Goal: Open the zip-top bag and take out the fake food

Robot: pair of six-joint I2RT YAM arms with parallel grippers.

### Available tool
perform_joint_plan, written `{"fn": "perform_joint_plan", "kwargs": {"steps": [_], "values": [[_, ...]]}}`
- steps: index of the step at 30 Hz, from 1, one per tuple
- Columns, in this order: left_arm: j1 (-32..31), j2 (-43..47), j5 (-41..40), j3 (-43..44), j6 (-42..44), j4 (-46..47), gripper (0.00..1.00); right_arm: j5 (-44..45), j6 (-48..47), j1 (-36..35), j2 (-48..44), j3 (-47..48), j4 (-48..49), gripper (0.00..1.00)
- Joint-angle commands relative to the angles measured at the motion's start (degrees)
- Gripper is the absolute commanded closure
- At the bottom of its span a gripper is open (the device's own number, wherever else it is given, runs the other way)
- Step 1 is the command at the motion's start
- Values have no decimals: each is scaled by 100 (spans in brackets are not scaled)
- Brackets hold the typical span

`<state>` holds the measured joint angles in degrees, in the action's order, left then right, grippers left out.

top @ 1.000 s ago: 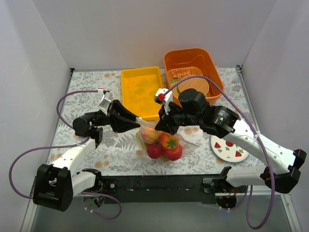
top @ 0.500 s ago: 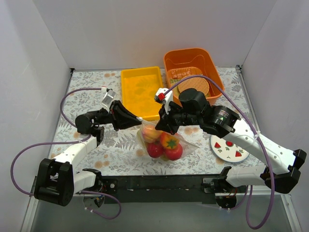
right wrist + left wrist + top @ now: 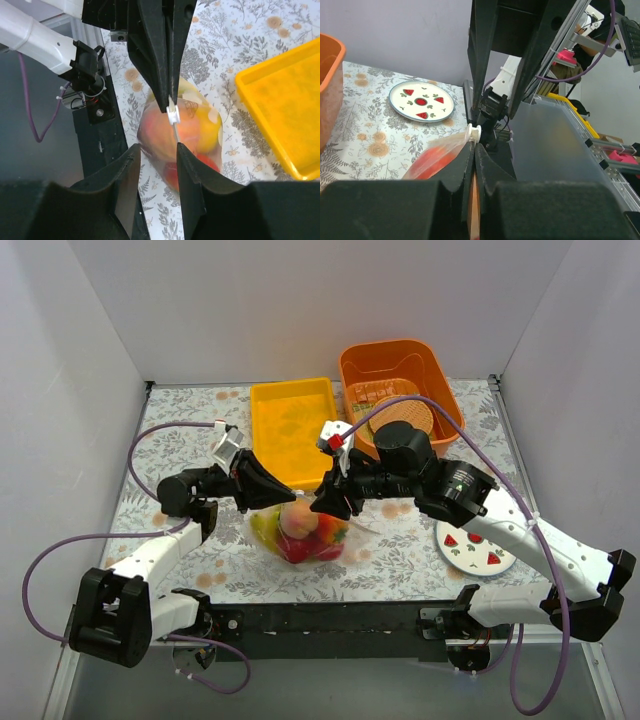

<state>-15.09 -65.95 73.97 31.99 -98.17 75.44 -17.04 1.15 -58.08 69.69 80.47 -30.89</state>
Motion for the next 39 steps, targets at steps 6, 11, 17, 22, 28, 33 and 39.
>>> {"fn": "perform_joint_plan", "kwargs": {"steps": [6, 11, 17, 22, 28, 33, 39], "values": [[-64, 521, 73, 484, 990, -940, 100, 174, -598, 16, 413, 207, 636, 66], [-82, 645, 56, 572, 1581, -1821, 100, 183, -800, 34, 502, 31, 813, 68], [-108, 733, -41, 677, 1977, -2499, 100, -185, -888, 43, 326, -136, 1015, 66], [-152, 838, -304, 703, 2257, -2841, 100, -581, -906, 43, 256, -259, 1164, 65], [-205, 1049, -551, 756, 2698, -3553, 100, -503, -897, 43, 325, -198, 1200, 66], [-205, 1032, -594, 897, 2952, -4019, 100, -511, -915, 43, 449, -75, 1200, 73], [-222, 1058, -656, 888, 2970, -4055, 100, -467, -923, 43, 423, -127, 1200, 73]]}}
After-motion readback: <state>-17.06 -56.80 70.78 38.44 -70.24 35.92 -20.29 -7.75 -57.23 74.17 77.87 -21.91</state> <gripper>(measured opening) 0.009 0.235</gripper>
